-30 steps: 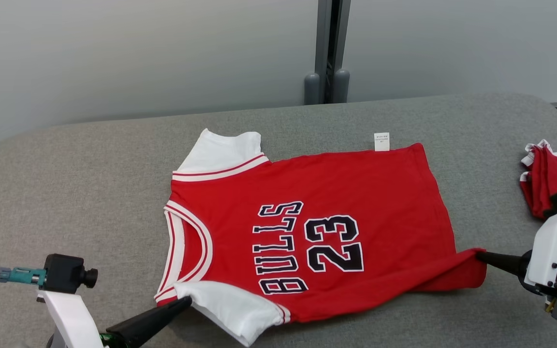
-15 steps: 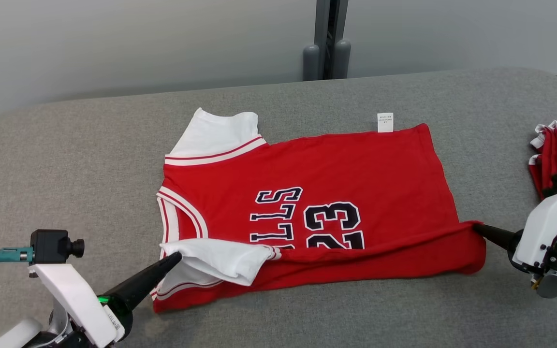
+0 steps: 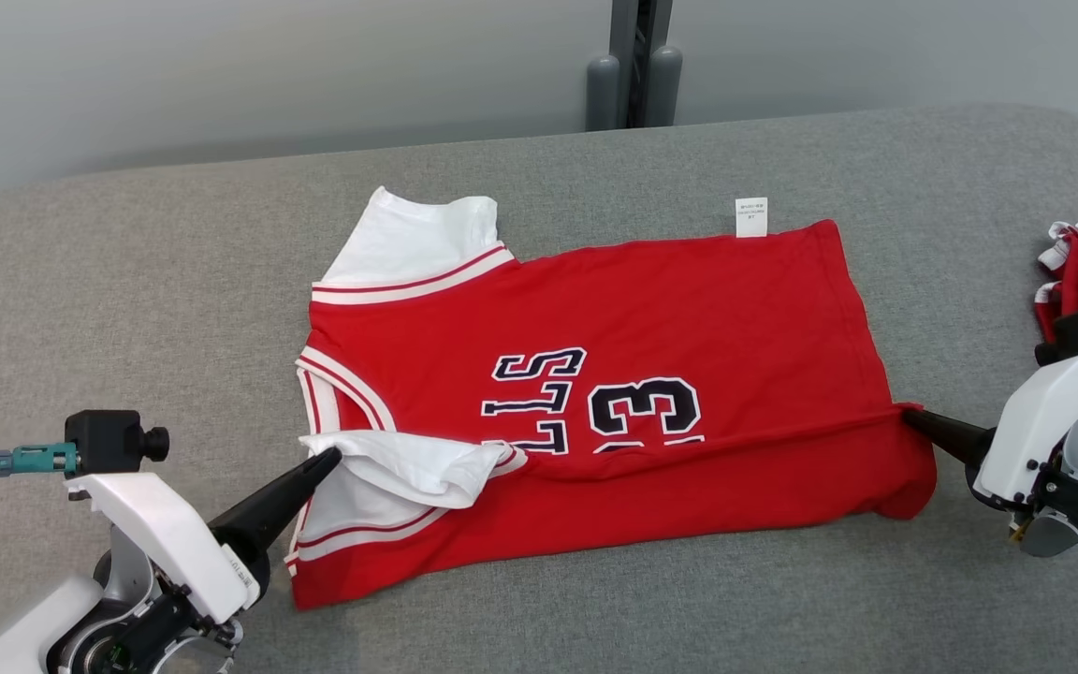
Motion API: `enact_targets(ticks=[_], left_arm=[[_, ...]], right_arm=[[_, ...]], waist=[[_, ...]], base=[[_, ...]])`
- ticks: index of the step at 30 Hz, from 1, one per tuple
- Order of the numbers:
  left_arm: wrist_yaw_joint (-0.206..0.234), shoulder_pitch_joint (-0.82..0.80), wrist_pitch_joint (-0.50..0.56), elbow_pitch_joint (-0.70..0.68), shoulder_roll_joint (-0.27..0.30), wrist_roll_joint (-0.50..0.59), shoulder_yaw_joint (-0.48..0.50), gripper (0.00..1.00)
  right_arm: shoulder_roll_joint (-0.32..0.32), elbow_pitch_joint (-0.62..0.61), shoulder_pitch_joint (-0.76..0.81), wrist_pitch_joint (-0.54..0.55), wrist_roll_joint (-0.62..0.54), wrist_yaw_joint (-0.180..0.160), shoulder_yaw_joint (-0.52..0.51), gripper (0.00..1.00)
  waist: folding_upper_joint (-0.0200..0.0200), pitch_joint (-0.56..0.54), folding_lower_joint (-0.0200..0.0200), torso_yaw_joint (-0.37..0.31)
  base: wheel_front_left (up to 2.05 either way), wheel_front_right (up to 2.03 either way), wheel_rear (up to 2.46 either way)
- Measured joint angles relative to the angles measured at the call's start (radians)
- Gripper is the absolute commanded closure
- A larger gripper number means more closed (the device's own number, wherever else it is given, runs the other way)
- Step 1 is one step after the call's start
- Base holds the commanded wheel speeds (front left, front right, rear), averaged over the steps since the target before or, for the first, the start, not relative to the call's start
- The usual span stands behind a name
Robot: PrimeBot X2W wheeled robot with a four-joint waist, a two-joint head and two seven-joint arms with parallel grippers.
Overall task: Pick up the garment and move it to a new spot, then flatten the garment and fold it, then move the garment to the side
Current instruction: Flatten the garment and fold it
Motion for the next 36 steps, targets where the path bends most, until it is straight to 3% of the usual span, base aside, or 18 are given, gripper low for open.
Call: enact_targets(ticks=[5, 6, 7, 8, 9, 10, 13, 17, 25, 27, 32, 33, 36], left_arm=[[0.021, -0.018, -0.016, 0.056, -0.03, 0.017, -0.001, 1.0], [0.022, -0.021, -0.018, 0.066, -0.035, 0.02, 0.0, 1.0], [0.023, -0.025, -0.021, 0.074, -0.041, 0.021, 0.0, 1.0], [0.028, -0.029, -0.023, 0.083, -0.049, 0.025, -0.001, 0.66], [0.037, -0.032, -0.026, 0.093, -0.053, 0.027, 0.0, 0.15], [0.052, -0.034, -0.028, 0.104, -0.057, 0.027, 0.001, 0.0], [0.094, -0.042, -0.05, 0.146, -0.07, 0.028, 0.011, 0.0], [0.114, -0.057, -0.124, 0.191, -0.103, 0.027, 0.051, 0.0], [0.181, -0.05, -0.308, 0.238, -0.162, 0.154, 0.091, 0.0], [0.215, -0.016, -0.32, 0.244, -0.198, 0.231, 0.135, 0.0], [0.306, 0.044, -0.323, 0.248, -0.249, 0.488, 0.246, 0.0], [0.346, 0.099, -0.323, 0.242, -0.288, 0.606, 0.272, 0.0], [0.365, 0.175, -0.323, 0.228, -0.358, 0.7, 0.303, 0.0]], right_arm=[[0.008, 0.025, -0.005, -0.01, 0.003, 0.0, -0.008, 1.0], [0.011, 0.031, -0.005, -0.011, 0.004, 0.0, -0.011, 0.71], [0.015, 0.033, -0.006, -0.023, -0.001, 0.0, -0.013, 0.0], [0.023, 0.043, -0.008, -0.031, 0.003, 0.0, -0.021, 0.0], [0.026, 0.043, -0.009, -0.037, 0.003, 0.0, -0.024, 0.0], [0.029, 0.043, -0.01, -0.04, 0.005, 0.0, -0.028, 0.0], [0.036, 0.049, -0.014, -0.081, 0.007, 0.0, -0.044, 0.0], [0.037, 0.077, -0.018, -0.185, -0.03, 0.0, -0.058, 0.0], [0.054, 0.105, 0.012, -0.517, -0.164, 0.0, -0.078, 0.0], [0.075, 0.117, 0.046, -0.579, -0.208, 0.0, -0.088, 0.0], [0.102, 0.131, 0.084, -0.603, -0.299, 0.0, -0.143, 0.0], [0.123, 0.117, 0.11, -0.604, -0.354, 0.0, -0.218, 0.0], [0.17, 0.081, 0.173, -0.606, -0.418, 0.0, -0.328, 0.0]], waist=[[0.0, 0.01, 0.0, -0.002], [0.0, 0.011, 0.0, -0.003], [0.0, 0.013, 0.0, -0.003], [0.0, 0.015, 0.0, -0.004], [0.0, 0.016, 0.0, -0.004], [0.0, 0.018, 0.0, -0.004], [0.0, 0.025, 0.0, -0.005], [0.0, 0.025, 0.0, -0.003], [0.0, -0.011, 0.0, 0.0], [0.0, -0.029, 0.0, -0.004], [0.0, -0.049, 0.0, -0.011], [0.0, -0.054, 0.0, -0.017], [0.0, -0.064, 0.0, -0.021]], base=[[0.0, 0.0, 0.0], [0.0, 0.0, 0.0], [0.0, 0.0, 0.0], [0.0, 0.0, 0.0], [0.0, 0.0, 0.0], [0.0, 0.0, 0.0], [0.0, 0.0, 0.0], [0.0, 0.0, 0.0], [0.0, 0.0, 0.0], [0.0, 0.0, 0.0], [0.0, 0.0, 0.0], [0.0, 0.0, 0.0], [0.0, 0.0, 0.0]])
